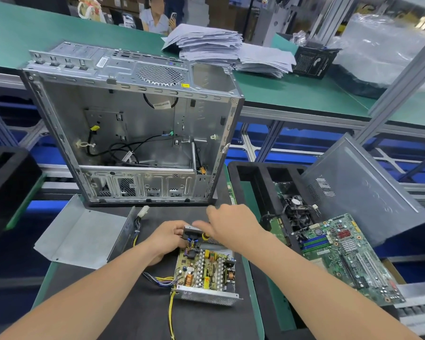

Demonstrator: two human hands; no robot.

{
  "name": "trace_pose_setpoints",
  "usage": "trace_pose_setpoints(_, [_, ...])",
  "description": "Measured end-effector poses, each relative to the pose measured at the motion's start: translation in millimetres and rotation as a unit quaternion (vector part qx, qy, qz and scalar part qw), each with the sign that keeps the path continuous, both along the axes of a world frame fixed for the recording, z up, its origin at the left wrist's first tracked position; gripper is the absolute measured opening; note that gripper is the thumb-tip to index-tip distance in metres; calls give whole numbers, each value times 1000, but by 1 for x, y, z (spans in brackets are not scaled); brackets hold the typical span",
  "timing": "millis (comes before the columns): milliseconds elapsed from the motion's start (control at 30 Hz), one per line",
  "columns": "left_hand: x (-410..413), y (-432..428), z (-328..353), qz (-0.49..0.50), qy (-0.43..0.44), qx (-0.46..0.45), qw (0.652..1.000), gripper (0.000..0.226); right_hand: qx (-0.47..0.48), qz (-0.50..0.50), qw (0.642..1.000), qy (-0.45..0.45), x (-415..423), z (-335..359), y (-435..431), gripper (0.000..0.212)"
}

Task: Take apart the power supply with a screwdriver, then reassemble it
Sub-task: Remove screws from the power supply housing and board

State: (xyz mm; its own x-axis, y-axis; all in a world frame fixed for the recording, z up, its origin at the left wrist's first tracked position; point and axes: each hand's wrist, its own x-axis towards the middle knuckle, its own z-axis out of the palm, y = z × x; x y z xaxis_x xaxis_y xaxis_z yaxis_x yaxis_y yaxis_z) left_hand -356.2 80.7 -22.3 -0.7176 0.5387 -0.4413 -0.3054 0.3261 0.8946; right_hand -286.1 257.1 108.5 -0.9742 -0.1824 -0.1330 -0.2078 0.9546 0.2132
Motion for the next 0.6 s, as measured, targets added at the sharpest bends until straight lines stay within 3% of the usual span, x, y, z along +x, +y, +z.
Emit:
trace_pose_setpoints(67, [0,0,0,-2,-2,-1,1000,50,41,31,999,8,2,-1,1,64])
trace_pose_setpoints(167, [1,0,0,-2,-10,4,1000,46,-154,10,983,-99,5,1,8,26])
trace_pose_setpoints(233, [1,0,1,-4,-12,4,1000,43,-218,-7,965,-146,7,5,7,18])
trace_pose_setpoints(333, [2,1,3,1,-13,5,1000,47,-109,-22,992,-54,3,1,1,33])
trace_pose_setpoints(433, [3,2,4,4,-13,8,1000,50,29,22,999,8,3,1,1,66])
trace_pose_setpoints(467, [3,2,4,4,-13,8,1000,50,9,34,999,-19,3,2,4,64])
trace_pose_setpoints(533, [3,2,4,4,-15,6,1000,49,-131,13,985,-109,6,3,9,27])
trace_pose_setpoints(600, [2,1,5,3,-16,1,1000,47,-198,-2,968,-152,8,7,7,19])
